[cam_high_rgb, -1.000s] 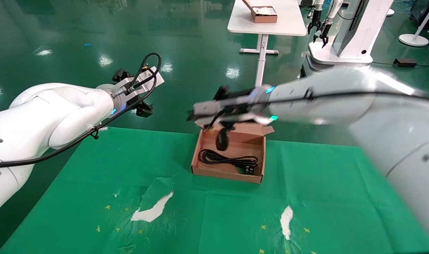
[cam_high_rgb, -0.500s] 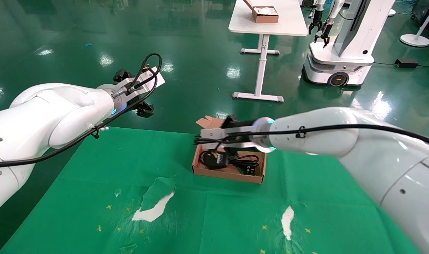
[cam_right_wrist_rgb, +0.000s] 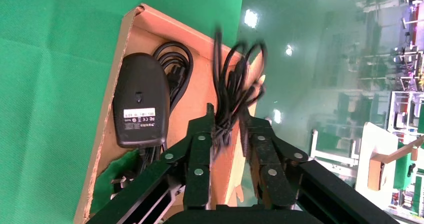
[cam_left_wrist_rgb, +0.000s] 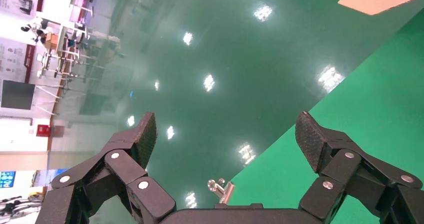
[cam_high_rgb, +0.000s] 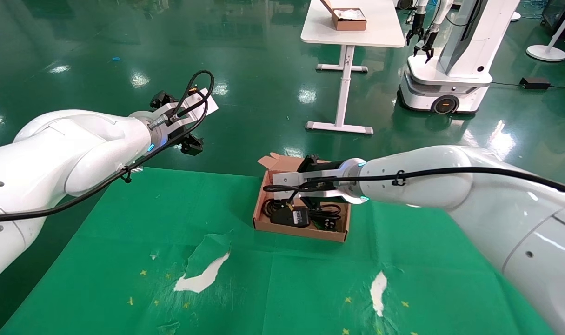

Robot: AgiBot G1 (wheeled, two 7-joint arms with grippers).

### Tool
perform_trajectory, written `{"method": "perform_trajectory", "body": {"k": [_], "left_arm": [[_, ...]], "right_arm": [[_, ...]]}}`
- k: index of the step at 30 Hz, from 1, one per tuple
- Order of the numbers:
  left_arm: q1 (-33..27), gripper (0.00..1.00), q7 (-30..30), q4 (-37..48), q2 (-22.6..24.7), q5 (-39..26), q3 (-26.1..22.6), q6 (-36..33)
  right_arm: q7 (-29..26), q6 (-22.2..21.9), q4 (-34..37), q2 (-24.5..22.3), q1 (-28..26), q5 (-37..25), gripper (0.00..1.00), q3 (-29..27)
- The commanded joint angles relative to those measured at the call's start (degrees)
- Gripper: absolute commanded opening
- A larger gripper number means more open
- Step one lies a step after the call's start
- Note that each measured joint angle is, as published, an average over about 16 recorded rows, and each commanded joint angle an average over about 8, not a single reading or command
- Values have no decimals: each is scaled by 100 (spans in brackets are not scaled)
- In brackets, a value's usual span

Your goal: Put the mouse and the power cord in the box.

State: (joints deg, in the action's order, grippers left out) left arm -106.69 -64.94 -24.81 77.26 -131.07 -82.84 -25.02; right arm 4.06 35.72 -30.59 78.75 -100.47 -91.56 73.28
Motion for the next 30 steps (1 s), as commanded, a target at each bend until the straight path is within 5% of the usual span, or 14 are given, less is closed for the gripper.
{"method": "perform_trajectory", "body": {"k": [1,15,30], "left_arm": [[0,100,0,-1,1,-1,0,0],[4,100,-3,-58,-37,-5,0,1],[2,100,-118,-209,-105,-77,-26,-49]], "right_arm": [[6,12,-10,-3,-3,-7,100,-16],[-4,139,-110,-84,48,55,100,-155],[-346,1267,-1082,-1079,941,1197,100,-1449]]}}
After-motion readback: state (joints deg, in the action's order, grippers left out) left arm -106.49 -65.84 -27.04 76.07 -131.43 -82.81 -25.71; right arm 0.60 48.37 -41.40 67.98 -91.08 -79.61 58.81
